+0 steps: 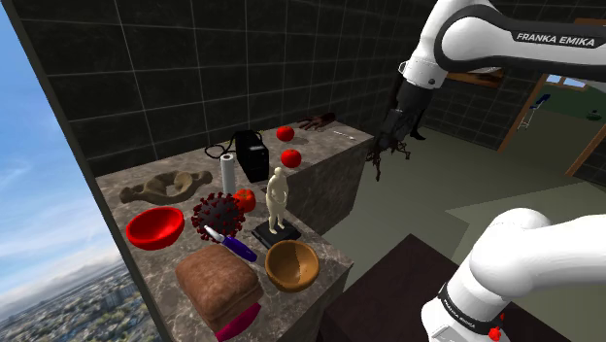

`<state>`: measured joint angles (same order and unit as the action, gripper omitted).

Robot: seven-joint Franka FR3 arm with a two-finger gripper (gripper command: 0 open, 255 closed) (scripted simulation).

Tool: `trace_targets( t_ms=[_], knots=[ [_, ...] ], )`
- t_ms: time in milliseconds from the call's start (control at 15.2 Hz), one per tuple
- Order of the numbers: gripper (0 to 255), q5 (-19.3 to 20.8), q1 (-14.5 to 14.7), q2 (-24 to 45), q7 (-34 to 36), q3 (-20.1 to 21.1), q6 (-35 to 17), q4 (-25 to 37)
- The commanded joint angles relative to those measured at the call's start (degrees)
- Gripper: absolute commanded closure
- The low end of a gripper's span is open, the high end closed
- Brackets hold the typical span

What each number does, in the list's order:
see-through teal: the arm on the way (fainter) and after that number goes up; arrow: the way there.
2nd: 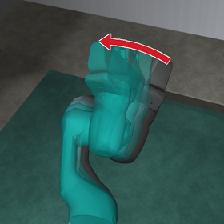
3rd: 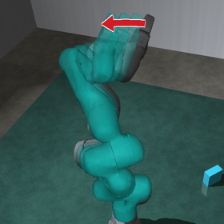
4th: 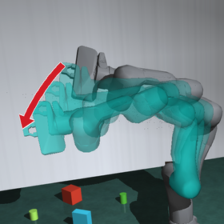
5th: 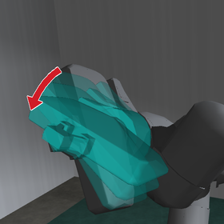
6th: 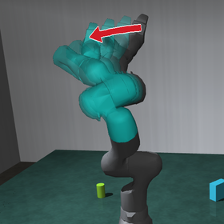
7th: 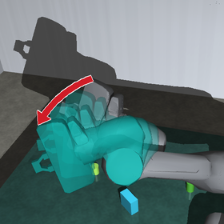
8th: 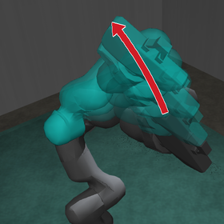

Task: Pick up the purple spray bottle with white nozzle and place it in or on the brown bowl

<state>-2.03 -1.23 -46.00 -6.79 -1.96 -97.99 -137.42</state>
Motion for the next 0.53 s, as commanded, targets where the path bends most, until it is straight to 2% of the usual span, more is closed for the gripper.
trace_targets(
  t_ms=[0,462],
  knots=[
    [0,0.0,0.0,0.0,0.0,0.0,0.0,0.0],
    [0,-3.32,2.52,8.48,6.58,6.79,-9.66,-0.87]
  ],
)
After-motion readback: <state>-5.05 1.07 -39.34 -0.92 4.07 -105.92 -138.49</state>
